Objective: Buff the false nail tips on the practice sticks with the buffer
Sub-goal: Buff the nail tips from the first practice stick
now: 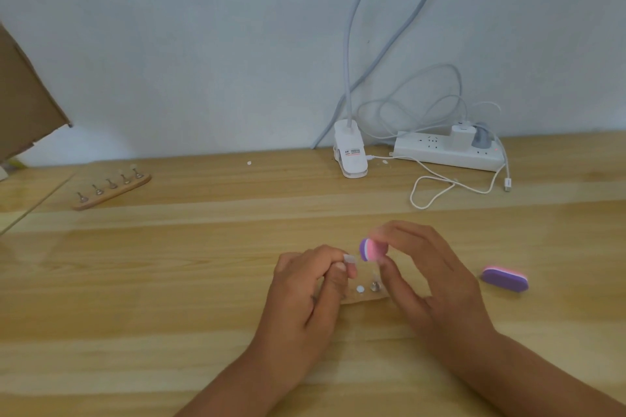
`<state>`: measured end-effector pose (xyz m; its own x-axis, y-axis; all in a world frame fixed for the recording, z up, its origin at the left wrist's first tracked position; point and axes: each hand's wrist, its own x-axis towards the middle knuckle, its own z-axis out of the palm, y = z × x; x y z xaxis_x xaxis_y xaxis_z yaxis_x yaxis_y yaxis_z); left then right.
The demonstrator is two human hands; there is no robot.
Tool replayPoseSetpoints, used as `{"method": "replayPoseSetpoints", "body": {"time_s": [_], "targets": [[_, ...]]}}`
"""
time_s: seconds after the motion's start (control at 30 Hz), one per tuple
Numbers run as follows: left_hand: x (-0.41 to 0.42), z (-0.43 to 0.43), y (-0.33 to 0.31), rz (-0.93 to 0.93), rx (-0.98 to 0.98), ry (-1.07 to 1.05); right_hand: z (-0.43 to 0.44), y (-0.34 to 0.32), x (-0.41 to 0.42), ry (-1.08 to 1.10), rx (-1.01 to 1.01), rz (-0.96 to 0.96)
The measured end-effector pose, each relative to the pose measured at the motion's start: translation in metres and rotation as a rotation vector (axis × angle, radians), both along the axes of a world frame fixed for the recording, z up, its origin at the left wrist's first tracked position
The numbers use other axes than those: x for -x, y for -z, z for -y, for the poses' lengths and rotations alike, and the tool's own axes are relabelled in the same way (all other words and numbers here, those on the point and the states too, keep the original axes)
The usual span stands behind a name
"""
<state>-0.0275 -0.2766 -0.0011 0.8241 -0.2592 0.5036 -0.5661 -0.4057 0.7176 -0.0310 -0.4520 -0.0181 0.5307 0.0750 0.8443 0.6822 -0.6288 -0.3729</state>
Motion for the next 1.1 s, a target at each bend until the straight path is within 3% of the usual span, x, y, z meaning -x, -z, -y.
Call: {"method": "replayPoseSetpoints", "body": {"time_s": [0.13, 0.23, 0.4, 0.53, 0.67, 1.1], "targets": [[-0.0019, 0.0004, 0.0013, 0.056, -0.026, 0.034, -0.0005, 0.0055, 0.0008, -0.081, 0.099, 0.020], [-0.0021, -0.0004, 0.0014, 0.002, 0.007, 0.039, 0.0039, 0.0025, -0.0041, 0.031, 0.003, -0.009], [-0.0027, 0.0006, 0.0025, 0.028, -0.013, 0.082, -0.0001, 0.0069, 0.0020, -0.112, 0.091, 0.044], [-0.0019, -0.0002, 0.0024, -0.028, -0.002, 0.075, 0.0042, 0.0023, -0.0030, -0.022, 0.026, 0.031], [-0.0032, 0.0012, 0.0028, 0.006, -0.009, 0.098, -0.0007, 0.0057, 0.0038, -0.154, 0.101, 0.059], [-0.0038, -0.0007, 0.0016, 0.015, 0.023, 0.028, 0.0048, 0.0019, -0.0020, -0.022, 0.051, 0.048]]}}
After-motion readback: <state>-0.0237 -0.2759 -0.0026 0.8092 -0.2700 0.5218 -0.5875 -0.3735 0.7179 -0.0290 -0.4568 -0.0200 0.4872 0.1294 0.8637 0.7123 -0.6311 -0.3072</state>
